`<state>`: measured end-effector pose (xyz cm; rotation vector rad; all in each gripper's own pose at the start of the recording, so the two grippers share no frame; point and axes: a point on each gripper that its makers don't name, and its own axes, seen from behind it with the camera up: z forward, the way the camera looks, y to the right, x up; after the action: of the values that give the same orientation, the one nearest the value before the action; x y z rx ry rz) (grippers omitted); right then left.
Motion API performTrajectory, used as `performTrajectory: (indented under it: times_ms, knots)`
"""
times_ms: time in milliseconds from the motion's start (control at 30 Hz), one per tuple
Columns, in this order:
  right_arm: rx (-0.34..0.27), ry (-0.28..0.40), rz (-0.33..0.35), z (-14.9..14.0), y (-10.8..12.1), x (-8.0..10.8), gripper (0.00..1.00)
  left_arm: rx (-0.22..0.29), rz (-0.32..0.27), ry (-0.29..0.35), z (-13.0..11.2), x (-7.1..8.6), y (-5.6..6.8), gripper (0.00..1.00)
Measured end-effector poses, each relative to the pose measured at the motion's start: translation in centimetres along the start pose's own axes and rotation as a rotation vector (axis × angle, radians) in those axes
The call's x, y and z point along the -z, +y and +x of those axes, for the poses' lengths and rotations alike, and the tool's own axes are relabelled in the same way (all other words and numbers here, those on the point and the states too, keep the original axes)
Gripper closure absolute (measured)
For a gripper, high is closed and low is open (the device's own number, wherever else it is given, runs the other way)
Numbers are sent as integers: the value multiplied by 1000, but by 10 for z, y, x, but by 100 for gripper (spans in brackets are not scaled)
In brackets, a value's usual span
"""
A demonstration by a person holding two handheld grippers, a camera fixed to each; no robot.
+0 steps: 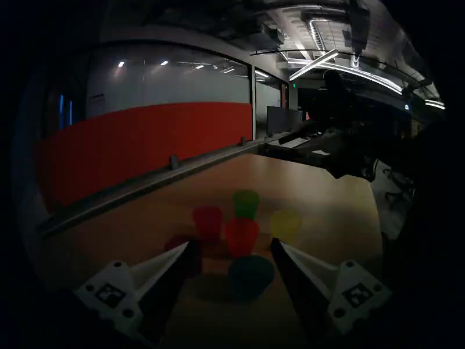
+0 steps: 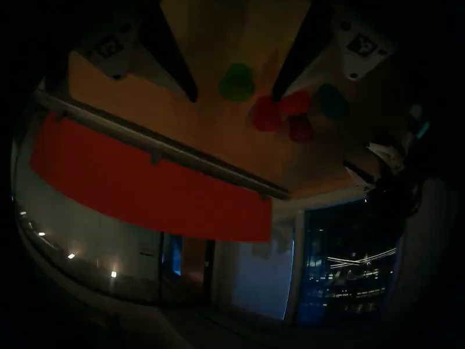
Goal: Pour water
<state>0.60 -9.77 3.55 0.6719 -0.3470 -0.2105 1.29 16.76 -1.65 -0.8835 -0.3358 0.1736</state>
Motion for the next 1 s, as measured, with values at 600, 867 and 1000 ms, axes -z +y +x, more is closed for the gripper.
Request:
performTrajectory:
  times_ms: [600, 867, 1000]
  knots:
    - [24, -56, 10, -18, -2, -18, 0, -61, -46, -109, -50, -7, 26, 5]
    - [25, -76, 15, -28, -1, -28, 0, -66, -61, -148, -67, -12, 29, 5]
    - [19, -88, 21, -35, -2, -35, 0, -57, -69, -170, -77, -17, 28, 5]
